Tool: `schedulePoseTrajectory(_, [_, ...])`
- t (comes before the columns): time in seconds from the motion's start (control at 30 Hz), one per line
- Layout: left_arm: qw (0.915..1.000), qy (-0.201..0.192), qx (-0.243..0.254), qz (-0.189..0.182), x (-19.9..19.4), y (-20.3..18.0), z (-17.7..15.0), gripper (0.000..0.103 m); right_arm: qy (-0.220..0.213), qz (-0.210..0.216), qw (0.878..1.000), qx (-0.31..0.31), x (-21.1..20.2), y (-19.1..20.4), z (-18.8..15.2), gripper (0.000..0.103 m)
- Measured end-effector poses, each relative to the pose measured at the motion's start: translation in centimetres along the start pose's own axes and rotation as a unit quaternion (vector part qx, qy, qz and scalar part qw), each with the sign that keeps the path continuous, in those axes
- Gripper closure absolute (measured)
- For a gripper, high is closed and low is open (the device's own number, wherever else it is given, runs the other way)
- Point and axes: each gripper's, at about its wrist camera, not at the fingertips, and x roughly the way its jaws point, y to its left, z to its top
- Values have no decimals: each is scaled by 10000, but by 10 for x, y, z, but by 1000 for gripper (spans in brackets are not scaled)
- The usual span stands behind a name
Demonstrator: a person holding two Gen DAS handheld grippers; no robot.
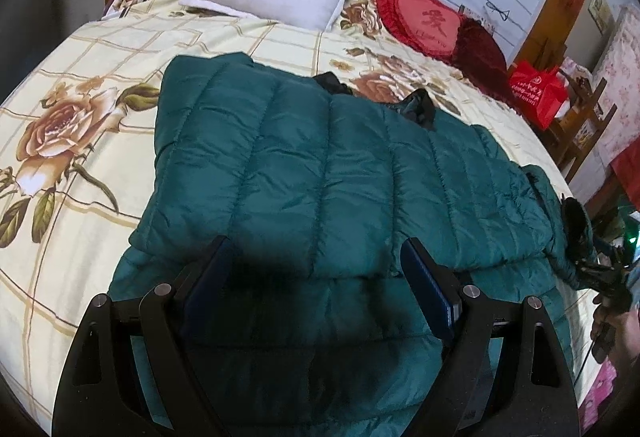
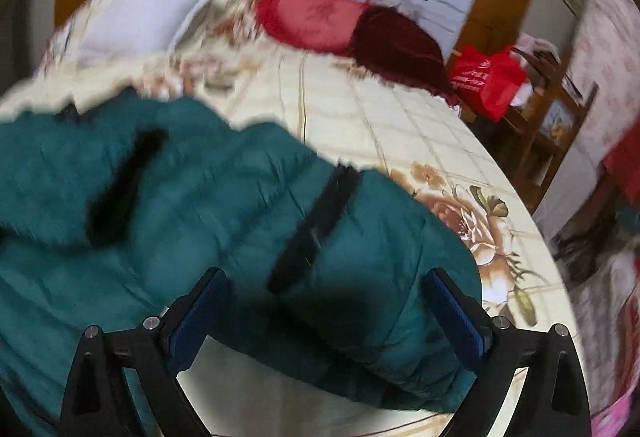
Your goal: Fold large clothes
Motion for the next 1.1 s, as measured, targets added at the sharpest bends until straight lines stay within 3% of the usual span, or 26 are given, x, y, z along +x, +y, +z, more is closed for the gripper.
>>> schedulePoseTrajectory(0.07, [10000,38,8,33,2,0,0,17,93,-92,9999,-66,14,-4,-4,5])
schedulePoseTrajectory(0.1, [10000,46,13,52,3,0,-1,17,86,-83,9999,48,18,-8,-3,10])
schedulePoseTrajectory(0.17, [9999,58,27,78,4,1,-1,17,111,113,9991,387,21,-19,-3,39])
schedulePoseTrajectory(0.2, [9999,60,25,90,4,1,-1,17,121,80,9988,474,21,-19,-1,61])
schedulePoseTrajectory(0.23, [9999,64,21,94,4,1,-1,17,100,54,9987,493,19,-19,0,73])
schedulePoseTrajectory(0.3, [9999,68,6,92,4,2,-1,17,-49,-17,9988,479,8,-18,-1,80])
schedulePoseTrajectory(0.53, [9999,69,15,77,3,1,-3,17,-898,325,9938,572,-57,13,19,84])
schedulePoseTrajectory(0.7, [10000,62,-44,40,1,3,-2,17,-1409,1220,9809,565,-93,77,50,84])
schedulePoseTrajectory(0.87, [10000,45,-86,19,0,4,0,17,-1465,2101,9657,420,-98,159,71,84])
schedulePoseTrajectory(1.1, [9999,21,-113,-31,-2,5,3,17,-1095,2798,9532,325,-69,246,72,84])
